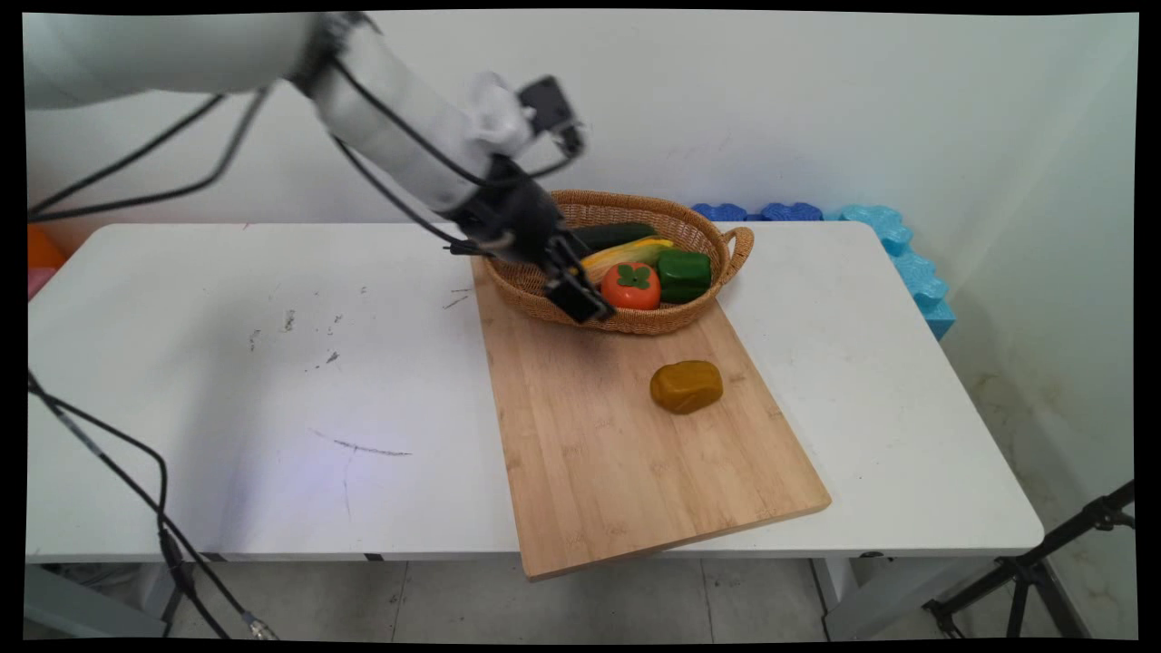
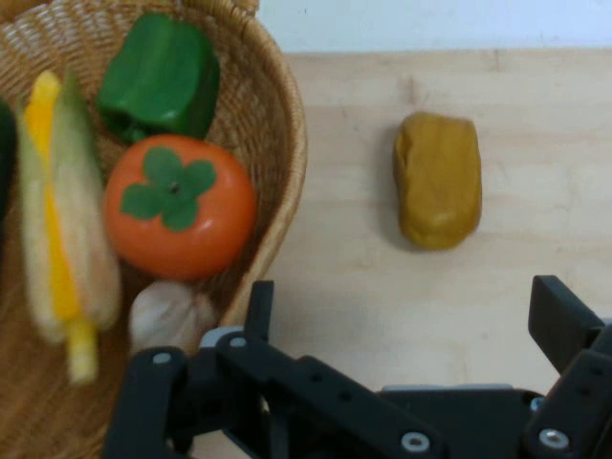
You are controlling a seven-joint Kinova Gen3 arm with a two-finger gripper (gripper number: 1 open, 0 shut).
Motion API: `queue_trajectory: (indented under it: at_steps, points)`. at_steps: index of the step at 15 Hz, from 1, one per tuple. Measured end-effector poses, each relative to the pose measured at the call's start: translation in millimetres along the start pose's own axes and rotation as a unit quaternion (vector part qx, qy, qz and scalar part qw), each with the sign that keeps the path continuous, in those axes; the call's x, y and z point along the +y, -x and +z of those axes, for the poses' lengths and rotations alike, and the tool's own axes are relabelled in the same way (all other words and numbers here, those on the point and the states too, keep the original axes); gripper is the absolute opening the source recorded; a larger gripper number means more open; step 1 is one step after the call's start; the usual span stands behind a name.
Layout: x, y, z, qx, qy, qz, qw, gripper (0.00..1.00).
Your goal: Pick up the potato from the cutting board
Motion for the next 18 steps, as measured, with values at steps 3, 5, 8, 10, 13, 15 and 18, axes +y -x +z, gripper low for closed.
queue_trajectory:
  at_steps: [3, 5, 8, 10, 13, 15, 18]
  points:
    - [11, -17, 42, -0.012, 0.007, -0.011, 0.9998, 1.00]
    - [16, -24, 61, -0.019, 0.011, -0.016, 0.9996, 1.00]
    - [22, -31, 84, -0.027, 0.017, -0.020, 0.9993, 1.00]
    - [26, -36, 101, -0.032, 0.022, -0.020, 0.9990, 1.00]
    - [30, -41, 126, -0.040, 0.024, -0.018, 0.9987, 1.00]
    - [31, -43, 140, -0.044, 0.024, -0.015, 0.9986, 1.00]
    - [31, -44, 158, -0.051, 0.023, -0.012, 0.9983, 1.00]
